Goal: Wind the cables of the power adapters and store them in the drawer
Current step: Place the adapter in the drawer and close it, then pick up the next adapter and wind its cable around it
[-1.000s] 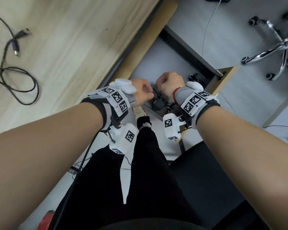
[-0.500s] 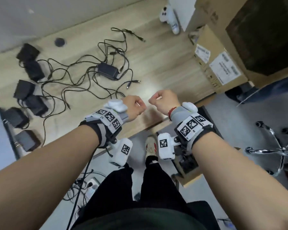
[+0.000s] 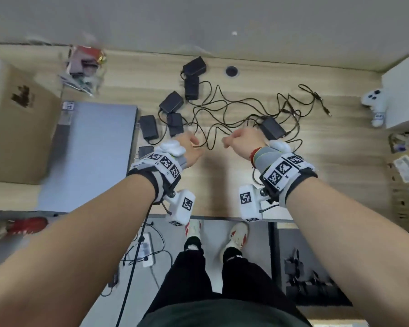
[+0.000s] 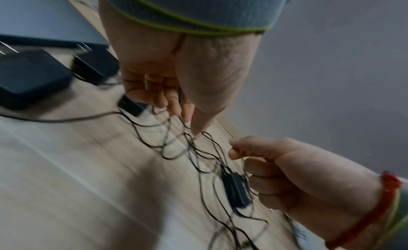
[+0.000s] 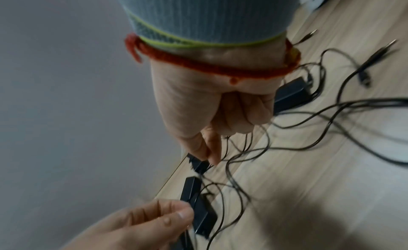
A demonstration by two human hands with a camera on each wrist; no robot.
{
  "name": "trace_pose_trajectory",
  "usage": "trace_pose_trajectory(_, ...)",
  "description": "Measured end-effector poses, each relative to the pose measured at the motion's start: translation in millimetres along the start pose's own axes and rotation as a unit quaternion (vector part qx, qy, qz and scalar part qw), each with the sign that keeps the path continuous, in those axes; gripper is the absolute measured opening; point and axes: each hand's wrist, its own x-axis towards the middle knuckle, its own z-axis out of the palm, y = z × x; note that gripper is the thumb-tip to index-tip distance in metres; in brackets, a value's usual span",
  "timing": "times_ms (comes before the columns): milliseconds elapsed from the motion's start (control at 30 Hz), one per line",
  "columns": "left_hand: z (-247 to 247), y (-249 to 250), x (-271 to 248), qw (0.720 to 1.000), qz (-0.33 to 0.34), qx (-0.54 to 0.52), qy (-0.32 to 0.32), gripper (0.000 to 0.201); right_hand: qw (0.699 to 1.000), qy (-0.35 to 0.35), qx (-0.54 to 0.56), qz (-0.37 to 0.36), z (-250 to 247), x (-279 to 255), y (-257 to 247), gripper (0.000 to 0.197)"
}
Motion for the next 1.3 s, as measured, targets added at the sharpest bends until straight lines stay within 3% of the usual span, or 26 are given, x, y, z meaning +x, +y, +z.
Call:
trace_pose_trajectory(167,-19.9,-73.8,8.4,0.985,-0.123,0.111,0.053,0.061,0.998,-0.048,-0.035,-0.028,45.1,20.1,-39.9,0.017)
trace_pose_trajectory(267,-15.1,-100.9,15.9,0.974,-0.187,0.112,0.062,0.084,0.996,-0.082,-0.038,-0.028,67.2,30.0,-47.8,0.011)
trace_pose_trajectory(367,-11.7,-115.0,22.2,0.972,-0.204,0.100,0.063,0.077,0.992,-0.114,-0.039,-0.027,80.5,34.3,-50.6,0.015)
trace_pose_trajectory(500,-8.2,-121.9,32.6,0.981,-0.169,0.091,0.029,0.069,0.989,-0.138,-0.040,-0.023,88.0,35.6,-49.2,0.013)
trace_pose_trajectory(633,-19.5,-114.9,35.4,0.976,-0.154,0.130,-0.081,0.068,0.988,-0.148,-0.046,-0.024,86.2,32.7,-47.4,0.012)
trace_pose_trajectory(667,-23.5,-111.8,33.6,0.977,-0.151,0.125,-0.081,0.067,0.987,-0.149,-0.051,-0.031,85.3,30.9,-48.9,0.011)
trace_pose_trajectory(767,-36.8,-94.0,24.0,0.989,-0.108,0.090,-0.048,0.070,0.986,-0.140,-0.051,-0.069,78.5,23.4,-57.7,0.012)
trace_pose_trajectory(933,-69.3,-44.8,15.2,0.999,-0.027,-0.014,0.015,0.088,0.970,-0.138,-0.115,-0.161,60.0,2.2,-72.6,0.033)
trace_pose_trajectory(1033,-96.2,-11.5,3.2,0.995,0.025,-0.072,0.058,0.075,0.957,-0.123,-0.174,-0.196,34.7,-10.7,-80.4,0.030)
trace_pose_trajectory(1133,-124.7,22.9,-10.9,0.984,0.082,-0.120,0.099,0.068,0.954,-0.098,-0.162,-0.234,0.8,-28.3,-92.5,0.026)
trace_pose_trajectory(1300,-155.5,73.6,-38.2,0.964,0.121,-0.185,0.150,0.099,0.947,-0.025,-0.131,-0.291,-52.2,-57.7,-105.3,0.026)
